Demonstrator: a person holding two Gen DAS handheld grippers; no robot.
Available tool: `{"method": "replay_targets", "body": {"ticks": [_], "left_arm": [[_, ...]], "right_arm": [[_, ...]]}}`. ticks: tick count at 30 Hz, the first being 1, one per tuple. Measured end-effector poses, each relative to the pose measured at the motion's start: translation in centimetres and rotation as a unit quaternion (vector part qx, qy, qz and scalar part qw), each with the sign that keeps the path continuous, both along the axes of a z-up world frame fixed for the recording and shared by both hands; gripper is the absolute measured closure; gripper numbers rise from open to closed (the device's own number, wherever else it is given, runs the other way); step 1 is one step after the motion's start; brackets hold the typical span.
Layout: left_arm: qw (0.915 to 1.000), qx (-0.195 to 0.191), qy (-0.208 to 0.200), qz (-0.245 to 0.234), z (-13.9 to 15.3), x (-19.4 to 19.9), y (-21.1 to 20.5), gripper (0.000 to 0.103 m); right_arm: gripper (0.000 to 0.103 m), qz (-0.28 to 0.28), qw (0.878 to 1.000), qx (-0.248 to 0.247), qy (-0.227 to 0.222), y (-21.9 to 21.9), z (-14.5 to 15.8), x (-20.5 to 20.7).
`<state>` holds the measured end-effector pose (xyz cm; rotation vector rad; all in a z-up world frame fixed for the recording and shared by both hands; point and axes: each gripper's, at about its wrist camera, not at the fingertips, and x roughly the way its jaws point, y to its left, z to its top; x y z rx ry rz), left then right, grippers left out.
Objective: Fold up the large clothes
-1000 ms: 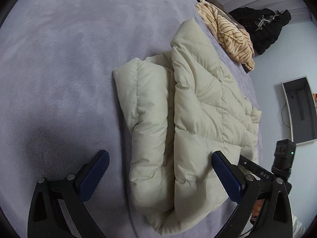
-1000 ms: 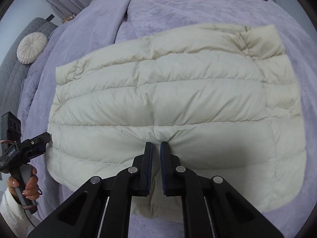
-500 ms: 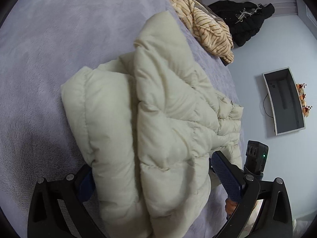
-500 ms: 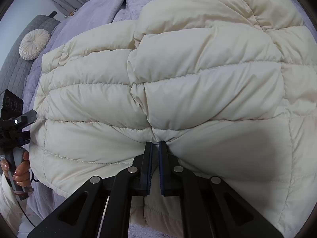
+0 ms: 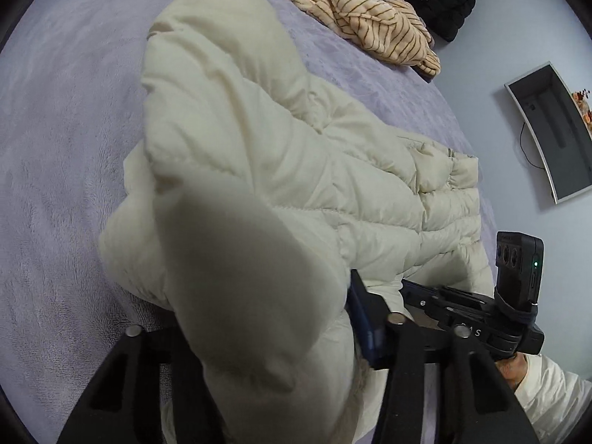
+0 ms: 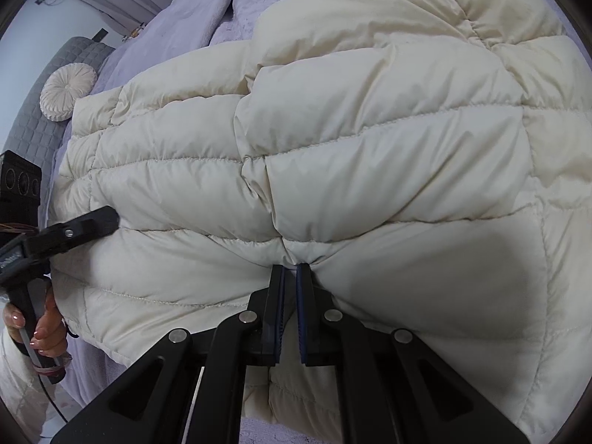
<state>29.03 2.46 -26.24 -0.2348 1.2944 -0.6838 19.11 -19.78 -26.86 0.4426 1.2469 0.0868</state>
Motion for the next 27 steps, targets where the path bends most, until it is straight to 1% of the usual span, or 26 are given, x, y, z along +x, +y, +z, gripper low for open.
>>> {"method": "replay_targets", "body": {"ticks": [1, 3, 5, 8, 12, 13, 14, 15, 17, 20, 21, 22, 23, 24, 27], "left_arm": [[0.9999, 0.006, -0.009, -0.004, 0.4, -0.1, -0.2, 0.063], [0.9995, 0.019, -0.025, -0.007, 1.0, -0.4, -0.4, 0.063], [0.9993, 0.023, -0.03, -0.007, 1.4, -0.5, -0.5, 0.063], [0.9996, 0.011, -0.027, -0.002, 1.7, -0.6, 0.0, 0.065], [0.9996, -0.022, -0.012, 0.012, 1.6, -0.4, 1.7, 0.065], [0.9995, -0.025, -0.007, 0.016, 1.4, -0.3, 2.1, 0.065], [0.9995, -0.026, -0.002, 0.019, 1.2, -0.2, 2.4, 0.065], [0.9994, -0.027, 0.003, 0.022, 1.1, -0.1, 2.7, 0.065], [0.9993, -0.027, 0.006, 0.023, 0.9, -0.1, 3.1, 0.065], [0.9997, -0.015, -0.001, 0.02, 1.1, -0.3, 2.6, 0.066], [0.9998, -0.011, -0.005, 0.019, 1.4, -0.4, 2.5, 0.07], [0.9998, -0.007, -0.009, 0.019, 1.7, -0.6, 2.2, 0.071], [0.9997, -0.001, -0.013, 0.02, 2.2, -0.6, 1.8, 0.071], [0.9996, 0.002, -0.018, 0.02, 2.7, -0.8, 1.6, 0.074], [0.9991, -0.002, -0.037, 0.019, 4.9, -1.4, 0.9, 0.074]], "right_arm": [[0.098, 0.0, 1.0, 0.001, 0.0, -0.1, 0.0, 0.0], [0.098, -0.001, 1.0, 0.001, 0.001, -0.2, -0.1, 0.0], [0.098, -0.001, 1.0, -0.001, 0.002, -0.3, 0.0, 0.0], [0.098, -0.001, 1.0, -0.001, 0.005, -0.3, 0.0, 0.1], [0.098, -0.003, 1.0, 0.005, 0.008, -0.4, 0.5, 0.4], [0.097, -0.003, 1.0, 0.005, 0.01, -0.5, 0.7, 0.4], [0.093, -0.001, 1.0, 0.007, 0.012, -0.6, 1.2, 0.5], [0.093, 0.001, 1.0, 0.004, 0.01, -0.5, 1.9, 0.5], [0.093, 0.008, 1.0, -0.005, -0.011, -0.4, 4.0, 0.2], [0.093, 0.012, 0.998, -0.002, -0.066, -0.5, 7.3, 0.2], [0.093, 0.008, 0.997, -0.008, -0.077, -0.7, 7.9, 0.5], [0.093, 0.003, 0.996, -0.013, -0.085, -1.0, 8.3, 1.1], [0.093, -0.001, 0.996, -0.012, -0.088, -1.3, 8.3, 1.9], [0.093, -0.007, 0.996, -0.01, -0.087, -1.6, 7.9, 2.7], [0.093, -0.026, 0.998, 0.011, -0.064, -2.5, 5.4, 5.0]]}}
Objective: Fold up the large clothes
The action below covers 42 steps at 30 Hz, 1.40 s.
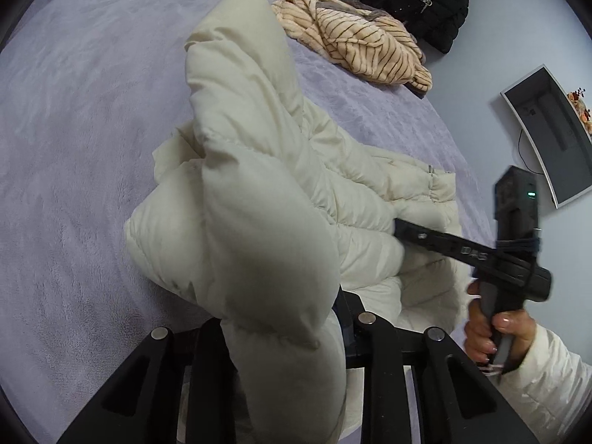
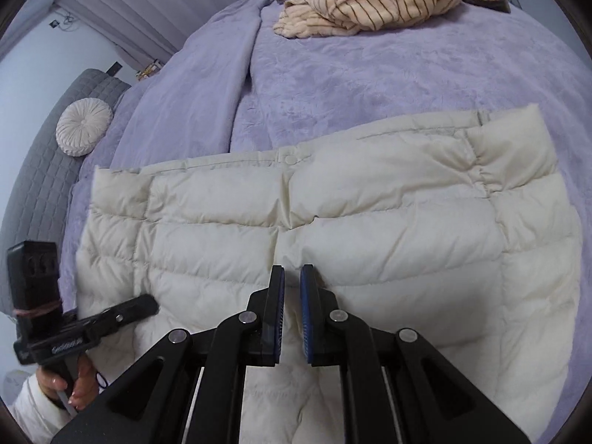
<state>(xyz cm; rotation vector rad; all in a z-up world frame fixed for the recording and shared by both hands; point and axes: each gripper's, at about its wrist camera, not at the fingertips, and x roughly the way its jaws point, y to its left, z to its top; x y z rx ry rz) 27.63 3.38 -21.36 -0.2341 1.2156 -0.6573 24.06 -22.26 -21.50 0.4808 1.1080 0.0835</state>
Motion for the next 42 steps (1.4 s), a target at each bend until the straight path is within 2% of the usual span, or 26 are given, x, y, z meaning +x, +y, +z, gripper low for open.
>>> {"method": "replay_targets", "body": {"ticks": [1, 8, 13, 19, 21, 25, 28, 30, 35, 38, 42], "left_arm": [[1.0, -0.004, -0.007, -0.003, 0.8, -0.2, -0.3, 0.078], [0.9988, -0.016, -0.03, -0.036, 4.0, -1.4, -5.2, 0.078], [0.9979, -0.002, -0.04, -0.052, 5.1, -2.4, -8.4, 0.078], [0.9979, 0.014, -0.042, -0.048, 5.7, -2.6, -9.0, 0.078], [0.9977, 0.022, -0.044, -0.047, 5.6, -2.7, -9.9, 0.078], [0.9979, 0.029, -0.04, -0.042, 5.7, -2.9, -10.1, 0.078], [0.9978, 0.035, -0.04, -0.04, 5.9, -3.0, -10.3, 0.078], [0.9977, 0.039, -0.038, -0.039, 6.0, -3.1, -10.5, 0.078], [0.9974, 0.051, -0.033, -0.04, 6.4, -3.2, -12.3, 0.078], [0.9964, 0.056, -0.036, -0.053, 7.0, -4.2, -14.6, 0.078], [0.9955, 0.046, -0.03, -0.077, 6.9, -5.4, -18.4, 0.078]], "right_arm": [[0.093, 0.0, 1.0, 0.0, 0.008, -0.1, -1.0, 0.7], [0.099, 0.021, 0.998, 0.033, 0.042, -0.1, -6.8, 2.9], [0.1, 0.021, 0.999, 0.039, 0.031, -0.2, -7.4, 2.6], [0.1, 0.009, 0.997, 0.071, 0.033, -0.9, -7.1, 2.1], [0.095, 0.005, 0.996, 0.086, 0.035, -1.4, -6.2, 1.9], [0.095, 0.0, 0.996, 0.087, 0.017, -2.5, -3.2, -0.3], [0.095, -0.016, 0.996, 0.09, 0.011, -3.5, -1.0, -3.7], [0.095, -0.026, 0.995, 0.091, 0.019, -3.6, -0.7, -6.4], [0.095, -0.042, 0.993, 0.102, 0.039, -2.7, -3.3, -11.1], [0.095, -0.07, 0.987, 0.138, 0.05, -3.0, -5.9, -11.8], [0.099, -0.087, 0.98, 0.174, 0.051, -3.8, -7.8, -12.1]]}}
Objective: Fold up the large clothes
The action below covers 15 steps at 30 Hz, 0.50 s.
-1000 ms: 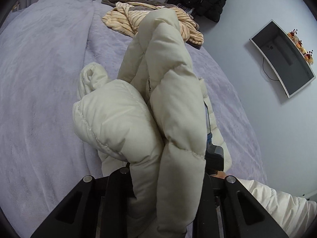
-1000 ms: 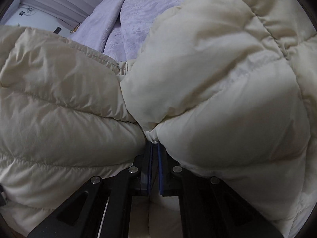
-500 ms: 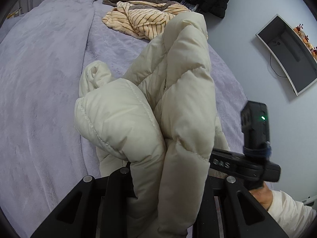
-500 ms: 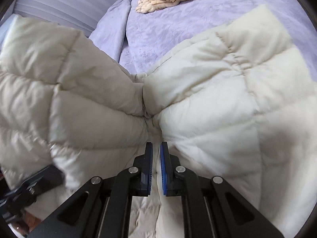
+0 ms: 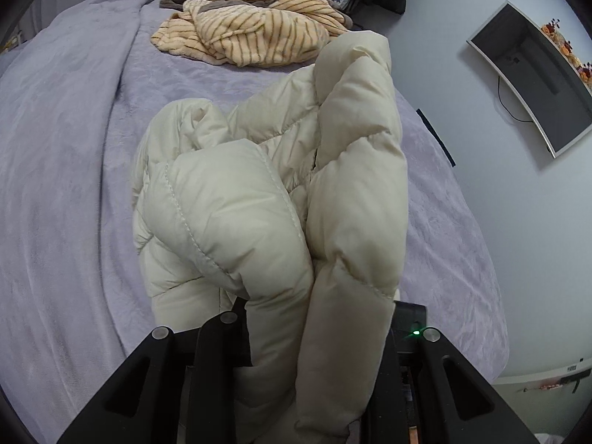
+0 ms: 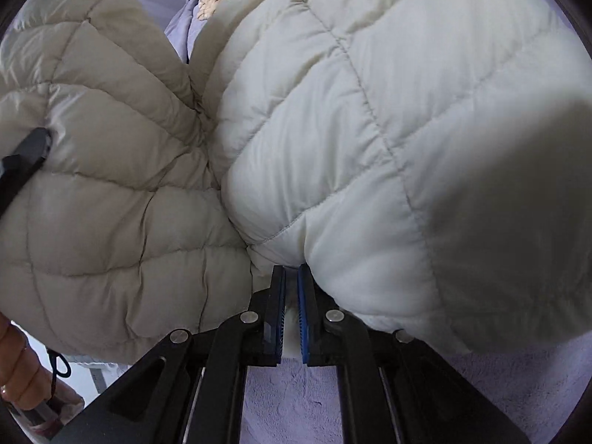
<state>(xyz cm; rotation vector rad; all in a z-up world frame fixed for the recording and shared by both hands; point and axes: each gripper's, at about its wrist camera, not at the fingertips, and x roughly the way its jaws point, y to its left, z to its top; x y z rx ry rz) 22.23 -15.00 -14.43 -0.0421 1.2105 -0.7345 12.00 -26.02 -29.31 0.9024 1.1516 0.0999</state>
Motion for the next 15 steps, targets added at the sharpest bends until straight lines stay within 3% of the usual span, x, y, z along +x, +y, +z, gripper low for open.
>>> {"method": "replay_targets", "body": {"ticks": [2, 3, 6, 11, 15], "left_arm": [[0.9997, -0.018, 0.012, -0.012, -0.4, -0.4, -1.8, 0.077], [0.9992, -0.03, 0.02, -0.019, -0.7, -0.6, -2.7, 0.071], [0.995, -0.079, 0.045, -0.039, -1.8, -0.8, -4.4, 0.038], [0.9831, -0.146, 0.099, -0.049, -3.7, 0.4, -4.7, 0.037], [0.9815, -0.153, 0.1, -0.056, -4.3, 0.6, -5.0, 0.037]], "right_arm": [[0.099, -0.002, 1.0, 0.017, -0.002, -0.5, -0.8, -0.4], [0.099, -0.004, 1.0, 0.027, -0.003, -0.8, -1.1, -0.5], [0.099, -0.013, 0.998, 0.059, -0.009, -1.5, -2.0, -0.8], [0.098, -0.015, 0.995, 0.095, -0.01, -3.0, -1.8, -1.8], [0.094, -0.034, 0.997, 0.066, -0.022, -6.9, 0.8, -4.2]]}}
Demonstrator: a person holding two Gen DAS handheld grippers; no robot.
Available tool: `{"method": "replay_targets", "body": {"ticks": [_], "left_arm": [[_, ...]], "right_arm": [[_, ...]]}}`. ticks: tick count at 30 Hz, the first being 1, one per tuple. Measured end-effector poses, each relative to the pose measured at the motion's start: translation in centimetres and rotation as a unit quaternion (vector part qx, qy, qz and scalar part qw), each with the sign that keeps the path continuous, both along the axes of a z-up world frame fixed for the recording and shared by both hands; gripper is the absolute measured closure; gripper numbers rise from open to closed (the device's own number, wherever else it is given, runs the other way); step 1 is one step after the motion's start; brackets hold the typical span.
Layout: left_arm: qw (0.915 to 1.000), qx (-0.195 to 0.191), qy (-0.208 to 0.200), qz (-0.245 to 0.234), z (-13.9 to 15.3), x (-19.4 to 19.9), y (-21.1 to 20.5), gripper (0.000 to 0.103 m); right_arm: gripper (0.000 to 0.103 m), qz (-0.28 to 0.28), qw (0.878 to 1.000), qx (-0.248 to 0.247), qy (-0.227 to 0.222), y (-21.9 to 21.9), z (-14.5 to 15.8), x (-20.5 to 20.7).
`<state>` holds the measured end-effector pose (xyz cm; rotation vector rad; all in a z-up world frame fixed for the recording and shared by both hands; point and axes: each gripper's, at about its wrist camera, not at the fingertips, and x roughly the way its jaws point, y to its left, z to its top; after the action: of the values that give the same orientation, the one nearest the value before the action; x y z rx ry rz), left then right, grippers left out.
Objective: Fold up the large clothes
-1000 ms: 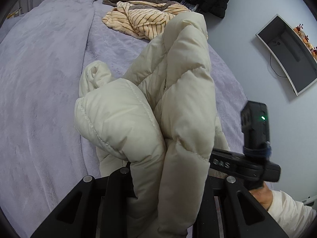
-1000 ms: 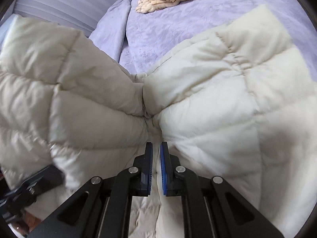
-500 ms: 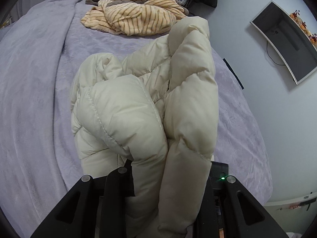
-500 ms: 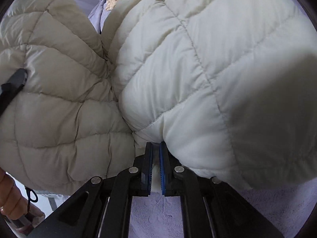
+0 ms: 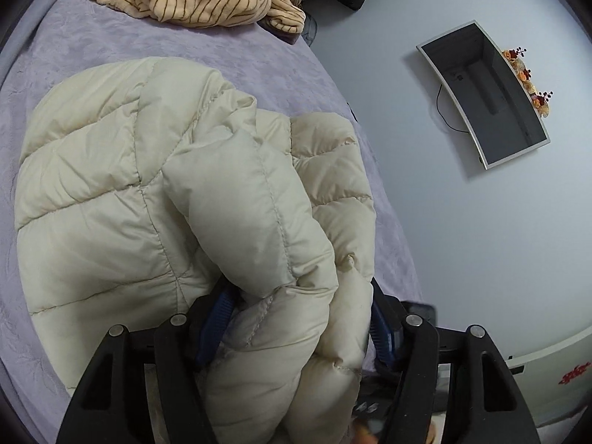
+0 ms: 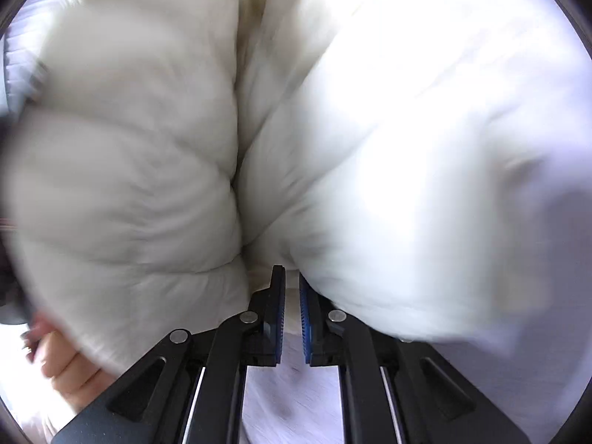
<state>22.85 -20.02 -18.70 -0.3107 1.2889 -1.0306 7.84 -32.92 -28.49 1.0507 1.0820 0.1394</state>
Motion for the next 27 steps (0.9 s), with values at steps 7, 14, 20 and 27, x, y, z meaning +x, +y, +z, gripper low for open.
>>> {"method": "replay_targets", "body": {"ticks": [7, 14, 20, 27], "left_arm": [[0.9993, 0.008, -0.025, -0.027, 0.0, -1.1, -1.1, 0.037], [0.9973, 0.035, -0.049, -0.042, 0.8, -2.1, -2.2, 0.037], [0.9943, 0.016, -0.093, -0.05, 5.3, -2.7, 0.6, 0.037], [0.9794, 0.103, -0.145, 0.095, 4.2, 3.7, 9.3, 0.037]], "right_arm": [[0.015, -0.082, 0.995, -0.009, -0.061, -9.6, 6.2, -0.6], [0.062, -0.009, 0.998, 0.019, -0.055, -11.0, 8.4, 9.8], [0.095, 0.035, 0.998, -0.06, 0.013, -9.0, 4.9, 13.6], [0.095, 0.047, 0.998, -0.051, -0.003, -10.4, 1.7, 11.6]]}}
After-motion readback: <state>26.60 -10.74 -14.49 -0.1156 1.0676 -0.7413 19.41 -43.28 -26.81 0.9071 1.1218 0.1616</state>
